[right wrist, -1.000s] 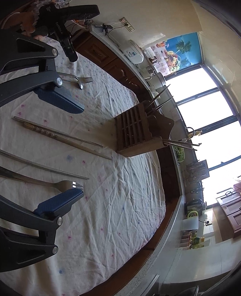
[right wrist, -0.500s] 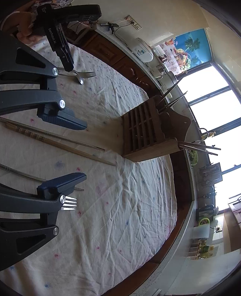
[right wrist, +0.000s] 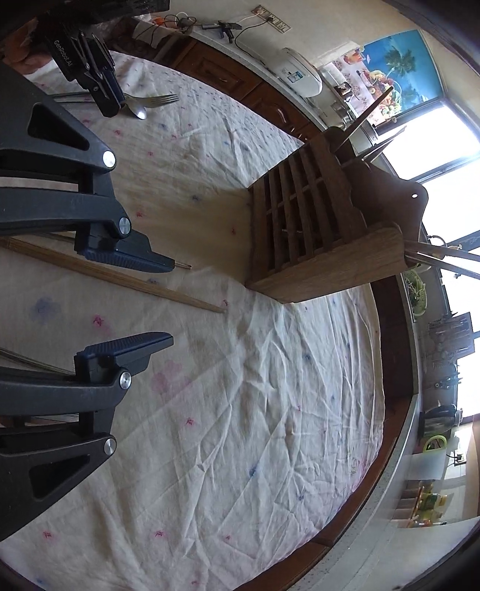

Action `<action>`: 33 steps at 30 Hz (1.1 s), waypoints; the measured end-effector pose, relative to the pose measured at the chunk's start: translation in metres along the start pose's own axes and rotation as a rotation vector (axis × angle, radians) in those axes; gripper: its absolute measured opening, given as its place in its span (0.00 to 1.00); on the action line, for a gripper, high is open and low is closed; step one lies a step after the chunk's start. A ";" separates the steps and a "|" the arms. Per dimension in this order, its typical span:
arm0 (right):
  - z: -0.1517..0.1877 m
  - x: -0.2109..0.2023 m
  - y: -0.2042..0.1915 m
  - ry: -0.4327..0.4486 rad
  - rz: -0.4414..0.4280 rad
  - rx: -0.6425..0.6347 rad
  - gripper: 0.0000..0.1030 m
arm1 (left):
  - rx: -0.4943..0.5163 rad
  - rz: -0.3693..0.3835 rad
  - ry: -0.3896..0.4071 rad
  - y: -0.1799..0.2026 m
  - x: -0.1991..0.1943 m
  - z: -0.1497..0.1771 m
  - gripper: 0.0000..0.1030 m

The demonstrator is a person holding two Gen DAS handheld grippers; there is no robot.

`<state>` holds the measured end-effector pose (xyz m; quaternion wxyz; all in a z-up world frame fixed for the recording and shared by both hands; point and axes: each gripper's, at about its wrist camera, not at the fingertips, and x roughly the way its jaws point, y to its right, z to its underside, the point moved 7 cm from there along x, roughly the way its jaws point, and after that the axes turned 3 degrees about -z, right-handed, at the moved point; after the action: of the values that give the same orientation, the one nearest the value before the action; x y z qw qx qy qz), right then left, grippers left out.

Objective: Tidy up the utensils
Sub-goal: 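Grasp the metal spoon with the left tool while the right tool grasps a wooden chopstick, then carry the spoon and chopstick upright into the wooden holder and open both tools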

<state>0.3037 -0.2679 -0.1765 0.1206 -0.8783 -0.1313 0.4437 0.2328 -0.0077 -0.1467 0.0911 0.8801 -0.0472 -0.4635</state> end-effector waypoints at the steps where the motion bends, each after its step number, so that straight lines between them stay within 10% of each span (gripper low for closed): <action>1: -0.003 0.006 0.001 -0.009 0.011 -0.004 0.31 | 0.006 -0.003 0.000 0.000 0.001 -0.002 0.24; 10: -0.017 0.037 -0.006 -0.071 0.098 -0.092 0.27 | 0.046 -0.033 0.003 0.005 0.014 -0.016 0.13; 15: -0.014 0.039 -0.015 -0.081 0.148 -0.181 0.09 | 0.048 -0.027 0.006 0.004 0.016 -0.018 0.04; 33: -0.029 -0.050 -0.030 0.088 -0.117 -0.014 0.05 | -0.001 0.098 0.118 0.009 -0.050 -0.027 0.03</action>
<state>0.2947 -0.2591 -0.1124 0.1457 -0.8886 -0.1800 0.3959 0.2266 -0.0055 -0.0898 0.1168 0.9025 -0.0845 -0.4058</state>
